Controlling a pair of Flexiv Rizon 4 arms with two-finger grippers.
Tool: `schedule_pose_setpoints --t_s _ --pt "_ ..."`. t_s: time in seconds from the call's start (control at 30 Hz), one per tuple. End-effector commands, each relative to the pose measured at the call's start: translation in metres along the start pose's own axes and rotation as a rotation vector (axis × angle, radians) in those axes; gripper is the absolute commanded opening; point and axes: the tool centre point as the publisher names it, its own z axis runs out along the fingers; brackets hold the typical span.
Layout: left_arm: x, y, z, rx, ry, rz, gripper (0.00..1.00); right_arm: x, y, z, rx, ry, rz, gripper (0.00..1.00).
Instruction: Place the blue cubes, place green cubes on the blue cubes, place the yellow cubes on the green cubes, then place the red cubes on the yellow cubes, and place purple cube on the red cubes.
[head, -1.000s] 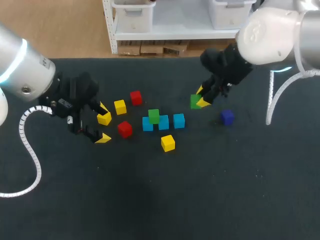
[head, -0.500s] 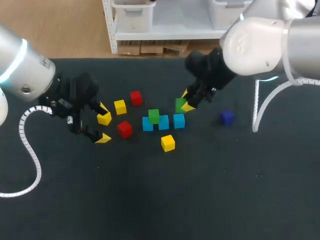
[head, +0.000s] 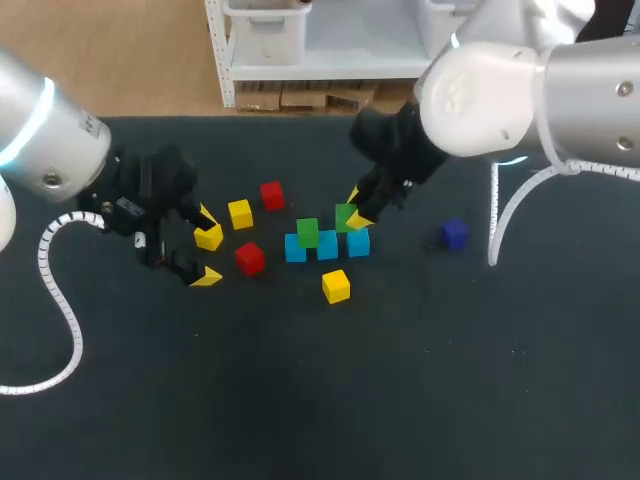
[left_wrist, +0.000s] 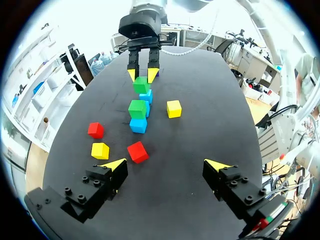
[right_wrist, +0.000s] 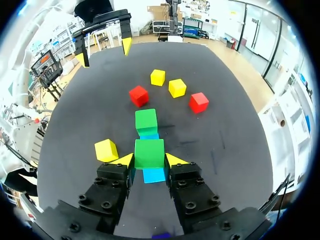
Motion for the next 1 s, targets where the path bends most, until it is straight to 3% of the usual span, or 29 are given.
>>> schedule_pose_setpoints --t_s 0.03,1.0 --pt "0.002 0.000 0.000 0.000 -0.008 0.004 1.00 0.000 0.001 0.003 0.003 0.002 0.000 0.00" --pt "0.002 0.000 0.000 0.000 -0.008 0.004 1.00 0.005 -0.001 0.014 -0.007 0.024 -0.005 0.00"
